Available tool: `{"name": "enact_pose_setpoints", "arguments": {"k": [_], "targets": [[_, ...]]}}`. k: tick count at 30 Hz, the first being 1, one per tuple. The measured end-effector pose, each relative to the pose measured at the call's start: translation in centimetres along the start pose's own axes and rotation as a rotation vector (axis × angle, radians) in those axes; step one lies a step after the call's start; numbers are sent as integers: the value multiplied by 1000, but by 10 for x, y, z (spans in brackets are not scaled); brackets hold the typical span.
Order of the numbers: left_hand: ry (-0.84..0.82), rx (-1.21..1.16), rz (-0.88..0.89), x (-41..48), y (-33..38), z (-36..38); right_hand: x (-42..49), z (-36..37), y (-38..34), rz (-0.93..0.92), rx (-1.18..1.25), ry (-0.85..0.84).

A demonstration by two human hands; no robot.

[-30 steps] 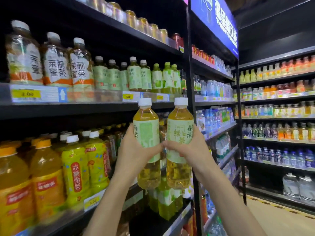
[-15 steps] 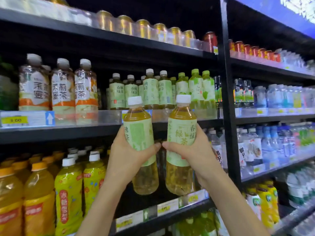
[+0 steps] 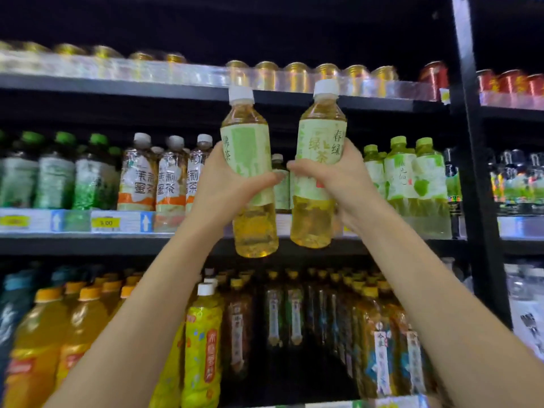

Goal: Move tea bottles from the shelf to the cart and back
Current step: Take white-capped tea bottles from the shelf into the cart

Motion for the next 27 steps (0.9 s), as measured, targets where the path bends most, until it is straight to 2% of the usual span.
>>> {"name": "enact_pose_setpoints", "arguments": {"k": [6, 11, 22, 27], "targets": [[81, 73, 147, 46, 17, -3, 55, 8, 2, -28, 22, 108], [100, 136, 210, 68, 3, 3, 74, 22, 21, -29, -21, 137], [57, 240, 107, 82, -56, 14, 81, 44, 77, 10, -57, 94], [67, 248, 49, 84, -73, 12, 80, 52, 83, 12, -161, 58]]}}
Point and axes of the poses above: each hand's wrist, its own x-axis towards the middle knuckle, its own z-axis out of the palm, y = z × x, the point moved 9 cm from there along x, towards the middle knuckle, and after that the axes turned 11 degrees about -x, right-handed, at the moved point
